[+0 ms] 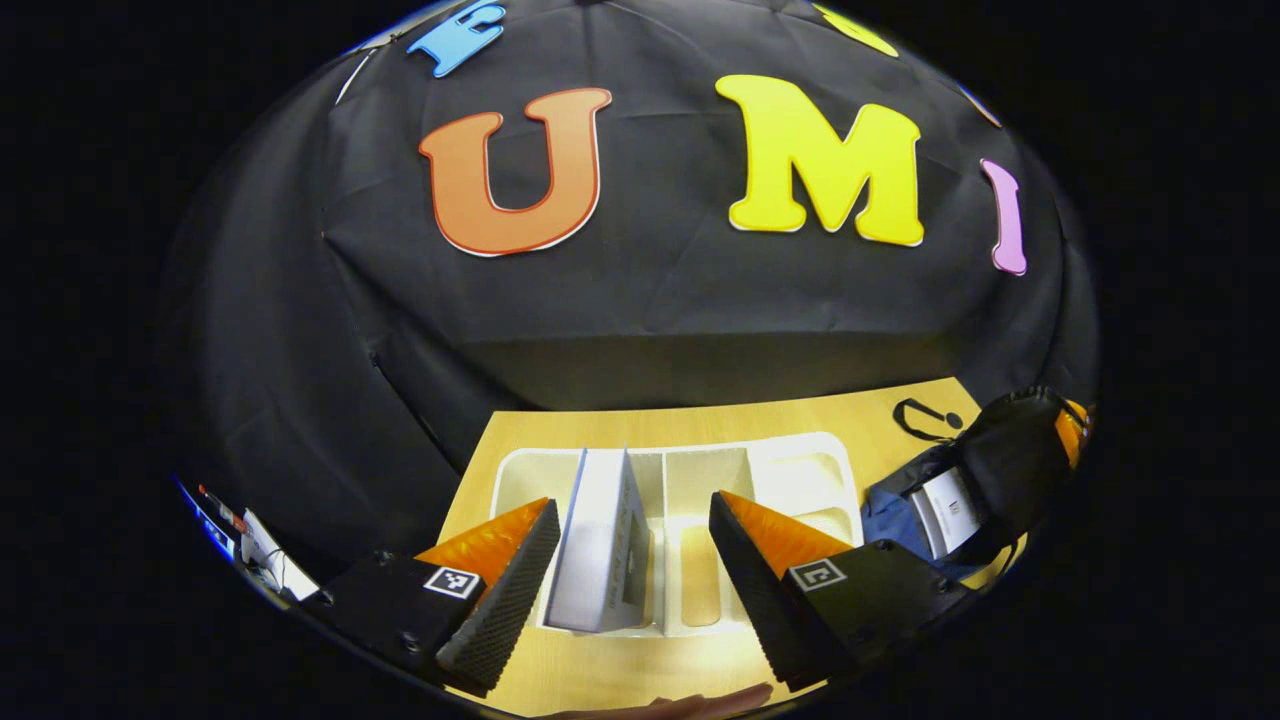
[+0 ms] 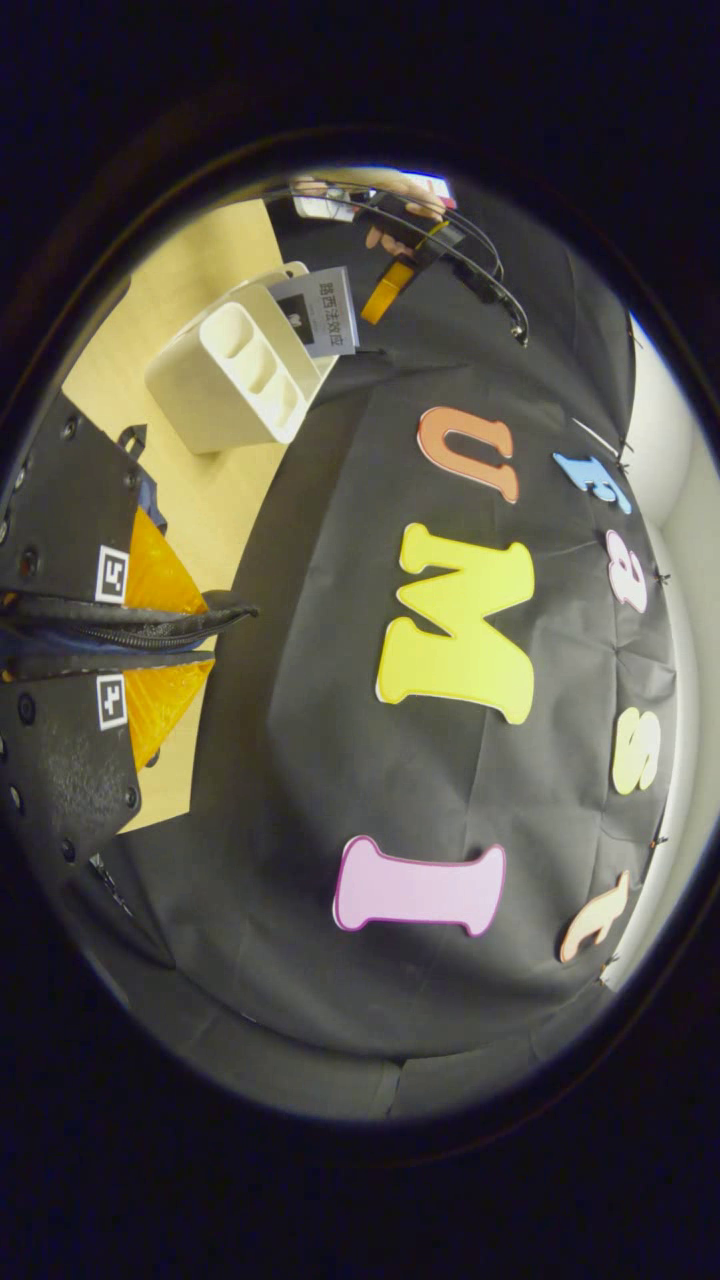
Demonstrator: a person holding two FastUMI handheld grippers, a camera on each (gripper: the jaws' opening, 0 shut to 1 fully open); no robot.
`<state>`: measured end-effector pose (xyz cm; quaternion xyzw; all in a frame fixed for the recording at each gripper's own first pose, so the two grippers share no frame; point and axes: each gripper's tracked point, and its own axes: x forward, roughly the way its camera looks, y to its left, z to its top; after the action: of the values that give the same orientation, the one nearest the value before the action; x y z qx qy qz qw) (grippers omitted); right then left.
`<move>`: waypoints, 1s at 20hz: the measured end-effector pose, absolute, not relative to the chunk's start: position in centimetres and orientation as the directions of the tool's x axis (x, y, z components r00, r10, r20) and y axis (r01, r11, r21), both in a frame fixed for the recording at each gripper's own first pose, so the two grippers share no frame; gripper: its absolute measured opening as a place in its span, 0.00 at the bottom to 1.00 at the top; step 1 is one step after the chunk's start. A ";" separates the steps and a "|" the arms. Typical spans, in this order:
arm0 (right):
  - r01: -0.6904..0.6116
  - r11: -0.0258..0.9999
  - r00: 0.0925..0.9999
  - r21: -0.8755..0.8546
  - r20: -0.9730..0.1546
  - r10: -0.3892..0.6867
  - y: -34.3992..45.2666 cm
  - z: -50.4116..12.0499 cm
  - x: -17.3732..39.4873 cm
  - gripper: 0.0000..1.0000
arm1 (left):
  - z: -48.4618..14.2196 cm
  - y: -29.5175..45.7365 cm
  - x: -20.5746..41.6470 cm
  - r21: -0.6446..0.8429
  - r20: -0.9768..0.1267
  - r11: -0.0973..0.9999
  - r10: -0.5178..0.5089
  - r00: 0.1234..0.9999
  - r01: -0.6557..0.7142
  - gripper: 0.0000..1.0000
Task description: Open the schoolbag, grab two books from the bookshelf and put them into the schoolbag.
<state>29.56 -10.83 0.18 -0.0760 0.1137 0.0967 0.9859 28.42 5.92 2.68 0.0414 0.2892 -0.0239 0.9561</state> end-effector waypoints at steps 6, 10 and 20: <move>-0.184 0.965 0.963 -0.188 -0.230 0.139 -10.7 0.6 29.5 0.11 | -1.9 6.8 30.2 0.048 -0.661 0.991 -0.065 0.748 0.128 0.95; -0.197 0.963 0.961 -0.186 -0.231 0.152 -9.3 0.7 29.6 0.11 | -5.5 7.3 29.9 0.062 -0.772 0.993 -0.014 0.635 0.097 0.86; -0.219 0.956 0.956 -0.195 -0.236 0.171 -8.7 0.5 29.2 0.11 | -8.3 6.5 27.1 0.044 -0.904 0.992 -0.010 0.426 0.117 0.49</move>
<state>29.19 -8.67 0.45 -0.1103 0.1091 0.0993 0.9829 27.10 6.51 -8.27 0.0497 0.5342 -0.0376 0.8430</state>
